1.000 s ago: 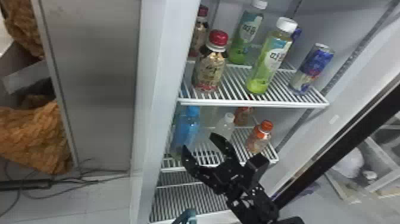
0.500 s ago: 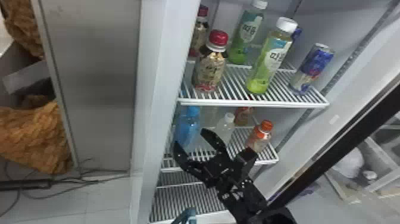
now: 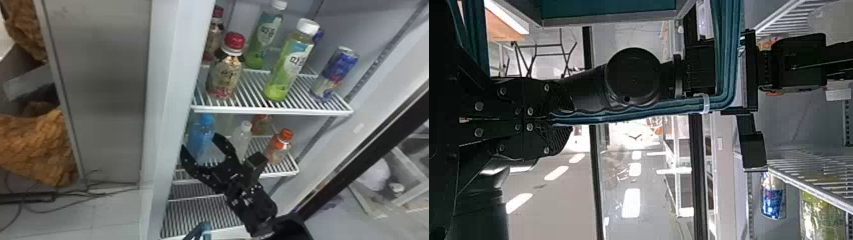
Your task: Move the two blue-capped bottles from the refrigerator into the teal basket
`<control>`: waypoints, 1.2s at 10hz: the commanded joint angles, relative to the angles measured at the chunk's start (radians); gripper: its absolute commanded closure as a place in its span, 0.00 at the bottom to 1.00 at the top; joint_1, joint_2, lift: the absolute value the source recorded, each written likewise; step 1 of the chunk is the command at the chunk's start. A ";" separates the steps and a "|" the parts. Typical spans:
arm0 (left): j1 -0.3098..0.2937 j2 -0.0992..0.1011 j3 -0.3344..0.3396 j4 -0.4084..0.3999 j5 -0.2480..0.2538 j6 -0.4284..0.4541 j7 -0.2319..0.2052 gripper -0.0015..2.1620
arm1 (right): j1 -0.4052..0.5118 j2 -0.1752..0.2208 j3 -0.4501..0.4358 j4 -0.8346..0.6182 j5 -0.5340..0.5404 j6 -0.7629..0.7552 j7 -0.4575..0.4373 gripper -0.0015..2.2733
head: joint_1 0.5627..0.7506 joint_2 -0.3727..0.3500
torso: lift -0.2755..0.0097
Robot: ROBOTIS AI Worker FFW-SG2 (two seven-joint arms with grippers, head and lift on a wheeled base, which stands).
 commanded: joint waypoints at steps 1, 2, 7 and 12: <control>0.000 0.000 0.000 0.002 0.000 -0.002 0.000 0.54 | -0.026 0.000 0.009 0.033 0.003 -0.022 -0.006 0.07 | 0.70 0.03 | 0.40; 0.000 0.000 0.000 0.002 0.000 -0.002 0.000 0.54 | -0.041 0.000 0.015 0.048 0.003 -0.024 -0.011 0.08 | 0.70 0.03 | 0.40; 0.002 -0.001 0.003 0.002 0.006 -0.007 -0.002 0.54 | 0.030 0.003 -0.031 -0.063 0.020 -0.009 -0.028 0.25 | 0.70 0.03 | 0.40; 0.010 -0.003 0.008 0.002 0.008 -0.009 -0.003 0.54 | 0.290 0.012 -0.156 -0.374 0.024 0.099 -0.005 0.25 | 0.70 0.03 | 0.40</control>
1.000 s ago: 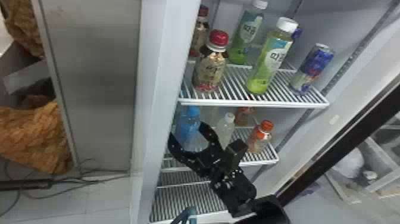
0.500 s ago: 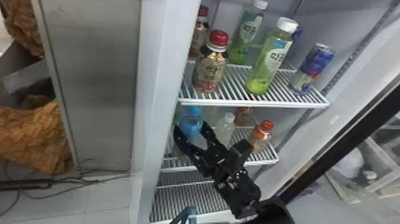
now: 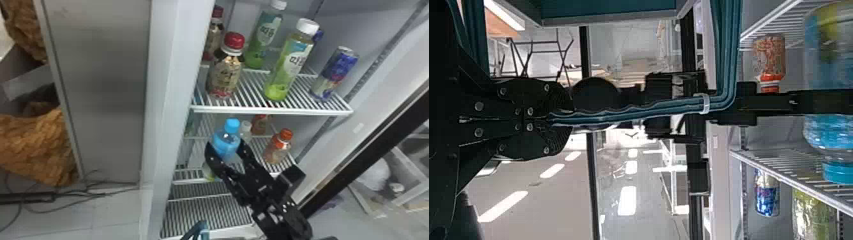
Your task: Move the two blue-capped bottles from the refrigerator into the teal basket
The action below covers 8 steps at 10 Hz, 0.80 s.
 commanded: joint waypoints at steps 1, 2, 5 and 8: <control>0.001 0.000 0.001 0.000 0.001 0.000 -0.001 0.54 | 0.097 0.007 -0.034 -0.108 -0.003 0.052 0.015 0.25 | 0.70 0.03 | 0.40; 0.001 0.001 0.000 0.000 0.001 0.000 -0.001 0.54 | 0.151 0.016 -0.063 -0.182 -0.001 0.104 0.041 0.25 | 0.70 0.03 | 0.40; 0.004 0.001 0.000 0.000 0.001 0.000 -0.001 0.54 | 0.281 0.025 -0.100 -0.351 -0.011 0.155 0.058 0.25 | 0.70 0.03 | 0.40; 0.006 0.001 0.001 0.000 0.001 0.000 -0.003 0.54 | 0.347 0.032 -0.137 -0.489 -0.012 0.288 0.115 0.25 | 0.70 0.03 | 0.40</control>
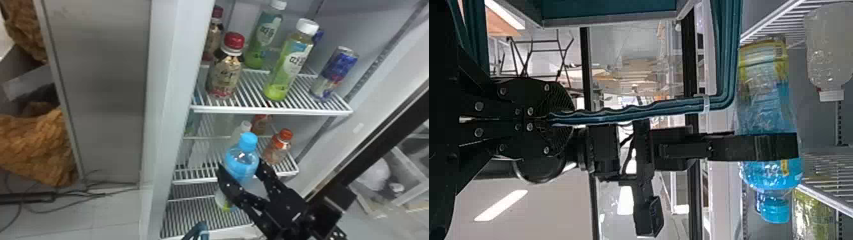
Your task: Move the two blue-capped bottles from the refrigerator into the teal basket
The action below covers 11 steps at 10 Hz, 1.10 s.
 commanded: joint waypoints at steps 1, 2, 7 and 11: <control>0.001 0.000 0.000 0.000 0.000 0.000 0.000 0.54 | 0.029 -0.001 -0.014 -0.070 -0.003 0.074 0.015 0.25 | 0.70 0.03 | 0.40; 0.001 0.002 0.000 0.000 0.003 0.000 0.000 0.54 | 0.046 0.000 -0.024 -0.097 -0.019 0.123 0.022 0.25 | 0.70 0.03 | 0.40; -0.002 0.005 -0.005 0.000 0.003 0.000 0.000 0.54 | 0.139 0.016 -0.090 -0.268 -0.062 0.396 0.037 0.25 | 0.70 0.03 | 0.40; -0.004 0.009 -0.005 0.000 0.003 0.000 0.000 0.54 | 0.159 0.017 -0.114 -0.318 -0.089 0.592 0.054 0.25 | 0.70 0.03 | 0.40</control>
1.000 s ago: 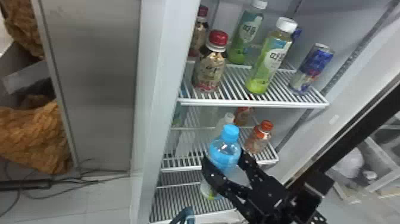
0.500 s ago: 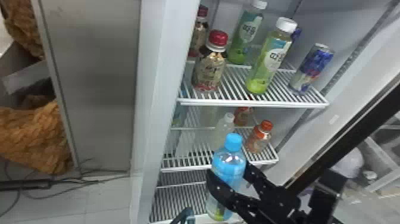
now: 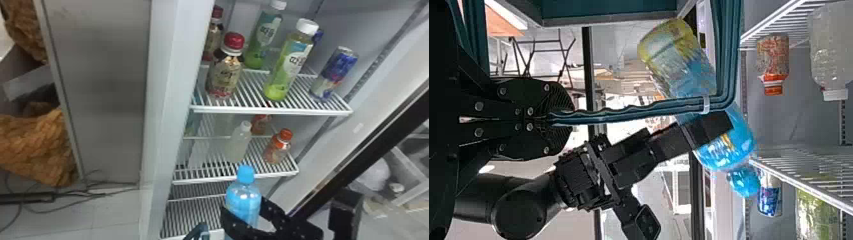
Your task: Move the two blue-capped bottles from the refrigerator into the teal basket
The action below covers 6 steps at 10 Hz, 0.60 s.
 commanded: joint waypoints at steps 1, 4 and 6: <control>0.000 0.001 0.001 0.000 -0.001 0.000 0.000 0.54 | -0.003 0.000 -0.002 0.006 -0.002 0.061 0.004 0.25 | 0.70 0.03 | 0.40; 0.000 0.004 -0.001 0.000 -0.001 0.000 0.000 0.54 | -0.017 0.000 -0.002 0.047 0.001 0.108 0.033 0.26 | 0.70 0.03 | 0.40; 0.000 0.002 -0.001 0.000 -0.005 -0.005 0.000 0.54 | -0.044 0.000 -0.002 0.096 0.002 0.113 0.079 0.25 | 0.70 0.03 | 0.40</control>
